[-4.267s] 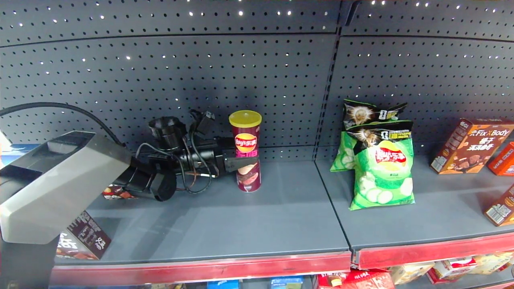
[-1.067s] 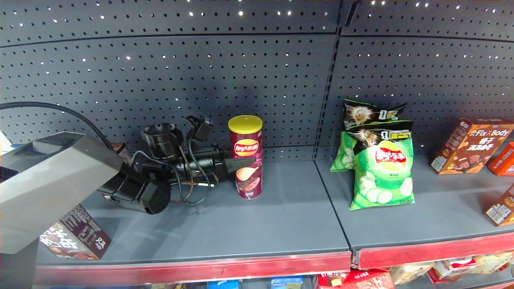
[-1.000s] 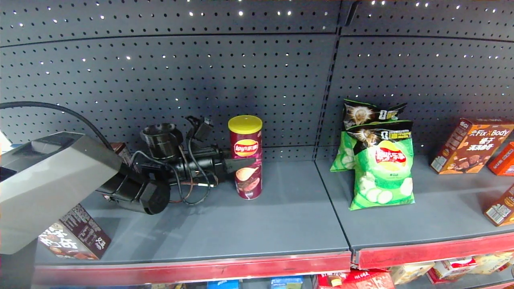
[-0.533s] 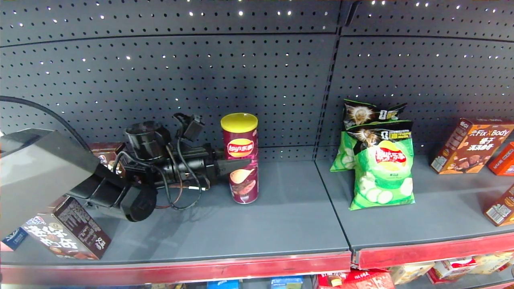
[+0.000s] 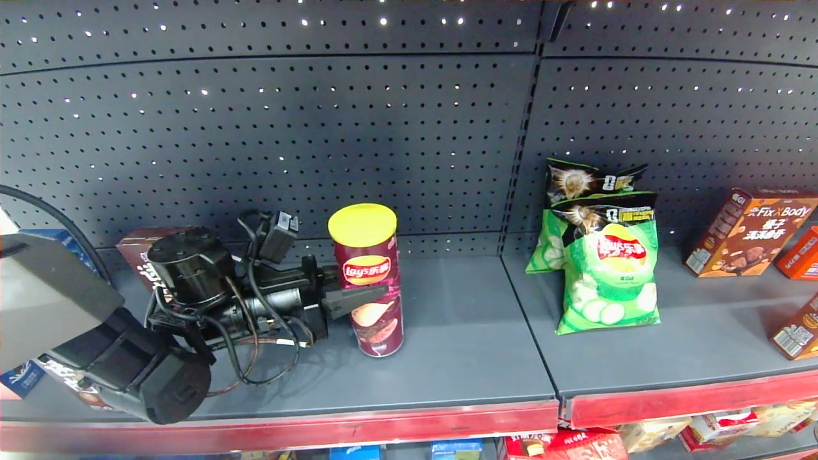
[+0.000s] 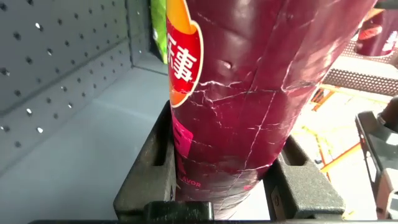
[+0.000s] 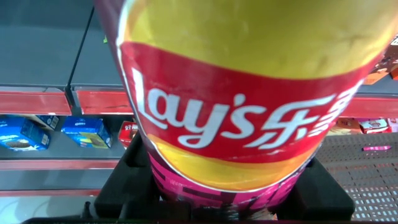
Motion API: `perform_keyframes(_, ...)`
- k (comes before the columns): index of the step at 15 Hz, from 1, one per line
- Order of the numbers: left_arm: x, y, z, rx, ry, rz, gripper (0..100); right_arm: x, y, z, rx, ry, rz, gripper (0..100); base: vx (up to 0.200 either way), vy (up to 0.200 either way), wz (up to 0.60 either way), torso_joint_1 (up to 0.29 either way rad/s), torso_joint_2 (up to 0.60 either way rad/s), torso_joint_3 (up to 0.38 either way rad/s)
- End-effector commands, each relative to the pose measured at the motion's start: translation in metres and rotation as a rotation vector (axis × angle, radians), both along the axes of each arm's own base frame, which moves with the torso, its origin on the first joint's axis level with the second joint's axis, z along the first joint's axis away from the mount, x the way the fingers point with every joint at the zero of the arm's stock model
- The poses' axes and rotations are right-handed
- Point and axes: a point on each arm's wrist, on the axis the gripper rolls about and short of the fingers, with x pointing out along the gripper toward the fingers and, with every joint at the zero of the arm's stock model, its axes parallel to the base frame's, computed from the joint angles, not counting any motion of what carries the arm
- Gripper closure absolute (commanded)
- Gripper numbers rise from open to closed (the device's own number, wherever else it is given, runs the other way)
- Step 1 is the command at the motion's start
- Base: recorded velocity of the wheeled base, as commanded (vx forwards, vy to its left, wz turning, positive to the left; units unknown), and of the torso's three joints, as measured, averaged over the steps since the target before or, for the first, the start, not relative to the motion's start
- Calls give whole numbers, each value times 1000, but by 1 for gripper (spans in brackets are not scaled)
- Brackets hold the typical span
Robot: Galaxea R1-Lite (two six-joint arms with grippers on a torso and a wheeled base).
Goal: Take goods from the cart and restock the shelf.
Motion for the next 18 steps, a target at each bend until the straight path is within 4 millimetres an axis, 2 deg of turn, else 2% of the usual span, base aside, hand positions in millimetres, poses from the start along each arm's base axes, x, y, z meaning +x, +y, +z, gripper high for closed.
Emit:
perform_keyframes(1, -8, 1, -4, 4, 17, 0, 100, 0, 0, 1, 0, -3, 1, 100, 0, 0, 0, 0, 0, 0)
perform_keyframes(8, -12, 5, -6, 5, 20, 6, 100, -1, 0, -1, 0, 0, 1, 100, 0, 0, 0, 0, 0, 0)
perform_keyframes(15, -21, 10, 7, -9, -1, 13, 100, 0, 0, -2, -9, 3, 3, 100, 0, 0, 0, 0, 0, 0)
perform_keyframes(18, -31, 17, 1, 0, 30, 27, 100, -1, 0, -3, -9, 5, 3, 100, 0, 0, 0, 0, 0, 0)
